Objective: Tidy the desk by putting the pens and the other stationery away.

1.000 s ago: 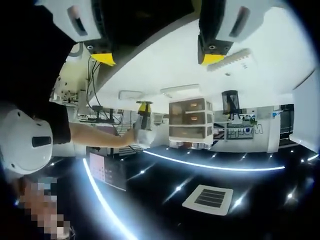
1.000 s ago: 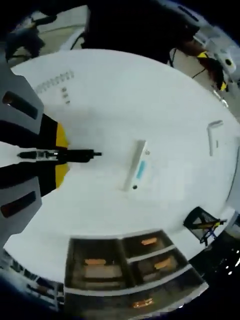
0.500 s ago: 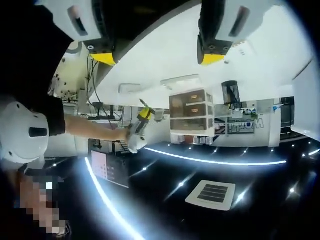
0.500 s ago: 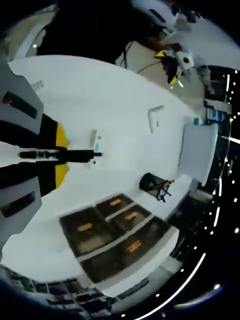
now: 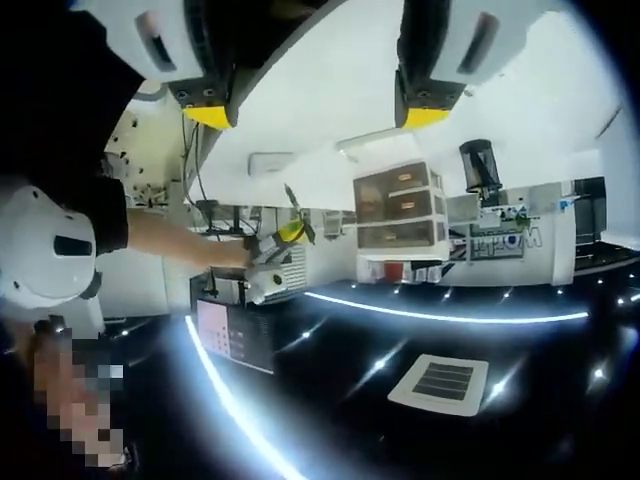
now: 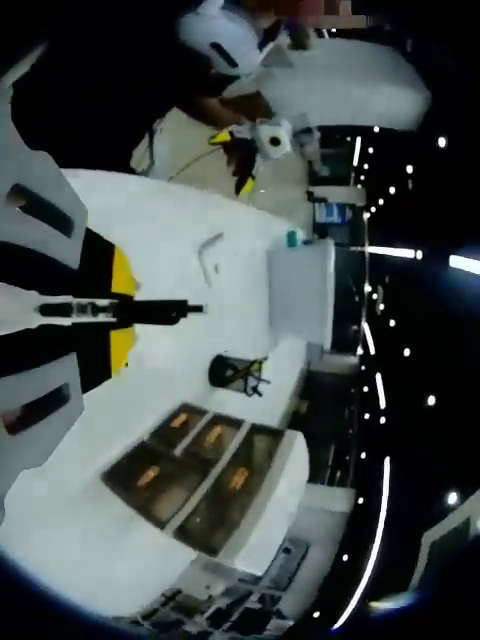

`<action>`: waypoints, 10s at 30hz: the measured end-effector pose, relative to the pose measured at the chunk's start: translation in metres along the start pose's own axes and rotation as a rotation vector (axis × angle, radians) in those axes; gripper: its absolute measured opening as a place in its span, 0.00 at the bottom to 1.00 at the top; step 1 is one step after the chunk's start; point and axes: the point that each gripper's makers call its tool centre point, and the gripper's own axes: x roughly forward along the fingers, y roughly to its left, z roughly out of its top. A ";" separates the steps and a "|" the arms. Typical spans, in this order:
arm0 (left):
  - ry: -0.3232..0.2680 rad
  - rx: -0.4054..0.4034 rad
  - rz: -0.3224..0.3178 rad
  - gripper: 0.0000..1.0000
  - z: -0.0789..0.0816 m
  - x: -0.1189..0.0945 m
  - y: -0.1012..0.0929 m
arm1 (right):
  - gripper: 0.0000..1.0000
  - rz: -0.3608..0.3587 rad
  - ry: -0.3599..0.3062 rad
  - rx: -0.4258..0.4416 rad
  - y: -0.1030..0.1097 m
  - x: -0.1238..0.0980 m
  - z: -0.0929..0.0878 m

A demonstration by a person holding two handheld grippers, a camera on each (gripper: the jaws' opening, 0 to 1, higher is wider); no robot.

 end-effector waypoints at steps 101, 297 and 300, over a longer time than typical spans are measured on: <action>-0.057 -0.097 -0.101 0.09 0.031 0.080 0.000 | 0.60 -0.028 -0.376 0.031 0.128 0.054 -0.002; -0.033 -0.106 0.156 0.61 -0.019 -0.002 0.026 | 0.60 -0.546 -0.377 0.208 0.115 -0.073 -0.093; -0.031 -0.096 0.175 0.61 -0.019 -0.004 0.031 | 0.59 -0.561 -0.368 0.175 0.114 -0.072 -0.092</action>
